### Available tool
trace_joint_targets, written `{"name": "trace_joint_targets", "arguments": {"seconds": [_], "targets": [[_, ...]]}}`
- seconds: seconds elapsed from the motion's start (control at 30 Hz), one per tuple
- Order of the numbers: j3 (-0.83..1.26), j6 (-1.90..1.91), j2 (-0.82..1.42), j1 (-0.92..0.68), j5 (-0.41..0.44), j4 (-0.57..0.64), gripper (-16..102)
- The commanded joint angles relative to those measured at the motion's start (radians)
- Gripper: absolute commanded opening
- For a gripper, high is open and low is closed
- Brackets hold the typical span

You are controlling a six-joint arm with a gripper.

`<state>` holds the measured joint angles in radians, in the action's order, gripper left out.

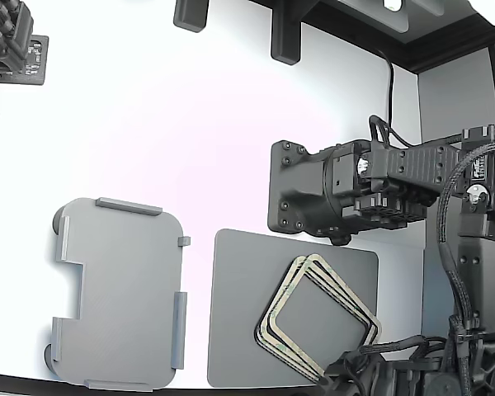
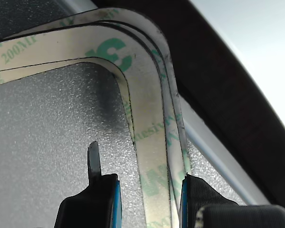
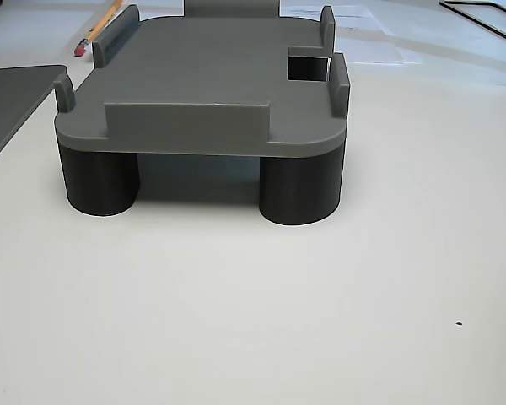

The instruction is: Move top rectangular frame to the holder.

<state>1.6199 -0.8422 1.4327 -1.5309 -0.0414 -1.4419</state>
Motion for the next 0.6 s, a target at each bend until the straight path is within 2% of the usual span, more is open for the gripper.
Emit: {"name": "trace_joint_targets", "arguments": {"seconds": [0.0, 0.13, 0.27, 0.37, 0.47, 0.53, 0.57], "targets": [[-0.011, 0.003, 0.018, 0.011, 0.002, 0.008, 51], [-0.006, 0.011, 0.02, 0.009, 0.002, 0.012, 50], [-0.006, 0.023, 0.025, 0.008, 0.0, 0.009, 44], [-0.003, 0.038, 0.031, 0.006, 0.008, 0.009, 32], [-0.002, 0.046, 0.035, 0.006, 0.028, 0.015, 15], [-0.003, 0.069, 0.038, -0.003, 0.064, 0.028, -6], [-0.008, 0.072, 0.038, -0.006, 0.078, 0.028, -10]]}}
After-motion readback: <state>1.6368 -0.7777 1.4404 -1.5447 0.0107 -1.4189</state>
